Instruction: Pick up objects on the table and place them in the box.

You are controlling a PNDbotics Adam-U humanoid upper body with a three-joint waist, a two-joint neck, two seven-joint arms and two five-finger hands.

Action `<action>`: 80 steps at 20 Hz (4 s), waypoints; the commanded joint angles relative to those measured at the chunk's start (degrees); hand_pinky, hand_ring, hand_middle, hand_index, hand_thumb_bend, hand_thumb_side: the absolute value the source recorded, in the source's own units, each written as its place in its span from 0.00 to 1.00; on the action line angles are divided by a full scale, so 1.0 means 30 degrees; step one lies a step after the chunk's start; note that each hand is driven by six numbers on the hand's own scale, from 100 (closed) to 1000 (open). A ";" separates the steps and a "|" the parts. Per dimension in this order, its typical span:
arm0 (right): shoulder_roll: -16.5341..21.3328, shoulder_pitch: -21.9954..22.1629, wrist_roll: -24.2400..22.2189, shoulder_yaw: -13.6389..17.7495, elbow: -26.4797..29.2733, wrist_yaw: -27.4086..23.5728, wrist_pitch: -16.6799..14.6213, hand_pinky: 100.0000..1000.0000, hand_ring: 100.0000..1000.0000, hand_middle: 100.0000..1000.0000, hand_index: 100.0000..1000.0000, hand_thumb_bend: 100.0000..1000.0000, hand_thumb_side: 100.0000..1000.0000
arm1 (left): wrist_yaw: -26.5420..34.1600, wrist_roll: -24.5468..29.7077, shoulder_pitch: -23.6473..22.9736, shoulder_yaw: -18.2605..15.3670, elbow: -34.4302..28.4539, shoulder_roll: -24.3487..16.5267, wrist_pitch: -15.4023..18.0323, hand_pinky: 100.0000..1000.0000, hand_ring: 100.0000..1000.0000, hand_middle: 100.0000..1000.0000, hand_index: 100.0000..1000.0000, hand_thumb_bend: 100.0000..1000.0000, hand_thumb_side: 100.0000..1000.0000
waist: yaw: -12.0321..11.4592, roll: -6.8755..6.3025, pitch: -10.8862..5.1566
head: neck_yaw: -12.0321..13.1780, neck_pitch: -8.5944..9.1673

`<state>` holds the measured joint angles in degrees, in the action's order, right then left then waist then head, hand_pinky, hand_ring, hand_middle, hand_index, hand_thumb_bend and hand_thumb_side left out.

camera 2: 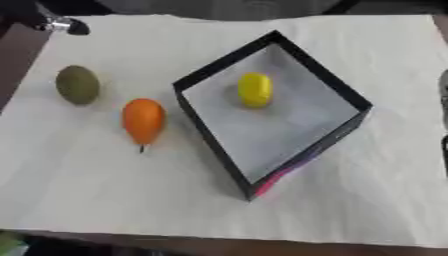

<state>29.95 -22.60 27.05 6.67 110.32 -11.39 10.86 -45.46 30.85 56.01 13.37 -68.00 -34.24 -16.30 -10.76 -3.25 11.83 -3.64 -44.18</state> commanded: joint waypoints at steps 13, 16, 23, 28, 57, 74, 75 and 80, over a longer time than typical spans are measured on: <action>-0.0253 -0.0592 -0.0254 -0.0219 0.0091 -0.0063 0.0161 0.82 0.78 0.74 0.87 0.31 0.22 | -0.3223 -0.1229 0.1074 -0.1558 0.7900 0.2616 0.1378 0.78 0.80 0.81 0.88 0.84 0.39 | 0.0625 0.0117 0.0029 | 0.0658 0.0022; -0.0326 -0.0646 -0.0275 -0.0239 0.0086 -0.0045 0.0188 0.82 0.78 0.74 0.87 0.31 0.22 | -0.3204 -0.1416 0.1018 -0.1724 0.8423 0.2966 0.1494 0.74 0.75 0.75 0.86 0.71 0.32 | 0.0723 0.0137 0.0156 | 0.0682 0.0022; -0.0331 -0.0564 -0.0201 -0.0242 0.0011 -0.0038 0.0245 0.82 0.78 0.74 0.87 0.31 0.22 | -0.3547 0.0038 0.1198 -0.1425 0.7858 0.2744 0.1154 0.54 0.56 0.56 0.71 0.18 0.00 | 0.0685 0.0077 0.0178 | 0.0610 0.0022; -0.0238 -0.0468 -0.0224 -0.0246 0.0000 -0.0062 0.0230 0.82 0.78 0.74 0.87 0.31 0.22 | -0.2506 0.0217 0.1540 -0.1159 0.4685 0.2232 0.0461 0.45 0.47 0.45 0.59 0.04 0.00 | 0.0583 0.0032 0.0068 | 0.0536 0.0022; 0.0518 -0.1500 0.1932 0.0909 0.1290 0.0764 -0.0240 0.83 0.78 0.75 0.87 0.31 0.17 | -0.1937 0.0254 0.1788 0.5151 -0.0038 0.9791 0.5278 0.54 0.52 0.51 0.65 0.18 0.00 | 0.1080 0.0110 -0.0167 | 0.1157 0.0022; 0.0993 -0.0854 0.2086 0.1053 0.1107 0.0664 -0.0218 0.82 0.78 0.74 0.87 0.30 0.18 | 0.0486 0.0334 0.2168 0.3181 -0.7456 0.4745 0.2565 0.85 0.84 0.82 0.89 0.79 0.43 | 0.0372 -0.0216 -0.0473 | 0.0463 0.0022; 0.1057 -0.0749 0.2118 0.1078 0.1073 0.0692 -0.0203 0.82 0.78 0.74 0.87 0.30 0.18 | 0.1044 0.0919 0.1937 0.3293 -0.8176 0.3931 0.2270 0.85 0.84 0.82 0.89 0.79 0.44 | 0.0300 -0.0276 -0.0486 | 0.0364 0.0022; 0.1178 -0.0331 0.2215 0.1165 0.0956 0.0822 -0.0149 0.82 0.78 0.74 0.87 0.30 0.18 | 0.3333 0.3589 0.0382 0.4296 -1.0265 0.0337 0.0766 0.85 0.85 0.83 0.89 0.83 0.46 | 0.0059 -0.0441 -0.0522 | 0.0057 0.0022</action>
<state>31.58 -23.09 33.50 9.55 112.79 -9.31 10.37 -37.04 39.86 56.49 26.04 -96.77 -29.70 -13.06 -10.52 -4.06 12.35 -3.20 -44.19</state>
